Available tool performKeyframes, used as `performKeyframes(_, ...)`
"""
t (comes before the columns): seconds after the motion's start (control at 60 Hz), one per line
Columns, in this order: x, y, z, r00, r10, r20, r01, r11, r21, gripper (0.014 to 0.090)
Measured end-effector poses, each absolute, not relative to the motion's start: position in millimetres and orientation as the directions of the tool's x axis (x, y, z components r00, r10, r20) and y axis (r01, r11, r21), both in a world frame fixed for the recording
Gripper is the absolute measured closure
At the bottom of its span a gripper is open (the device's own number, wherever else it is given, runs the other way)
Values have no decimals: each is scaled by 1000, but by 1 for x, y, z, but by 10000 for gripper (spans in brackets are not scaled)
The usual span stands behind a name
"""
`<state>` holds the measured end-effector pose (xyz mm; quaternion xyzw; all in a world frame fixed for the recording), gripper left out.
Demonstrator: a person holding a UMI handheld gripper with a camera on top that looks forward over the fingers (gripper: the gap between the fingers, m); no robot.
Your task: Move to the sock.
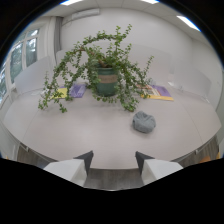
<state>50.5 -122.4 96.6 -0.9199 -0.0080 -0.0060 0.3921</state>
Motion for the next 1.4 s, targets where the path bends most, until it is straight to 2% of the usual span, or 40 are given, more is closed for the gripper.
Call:
performKeyframes(0.167,112,-120,80,1000,-1,25,17,-704,-710,203)
performKeyframes(0.25,134,-109,67,1000,20,6,19,-707,-707,204)
performKeyframes(0.383,152,-89,46,999,51,-4,34,-718,-695,205)
performKeyframes(0.65,167,-30,17,998,60,-17,31,-716,-698,203)
performKeyframes(0.85,169,-12,10,999,48,-18,21,-717,-697,203)
performKeyframes(1.4,173,-13,10,999,32,-29,3,-727,-687,204)
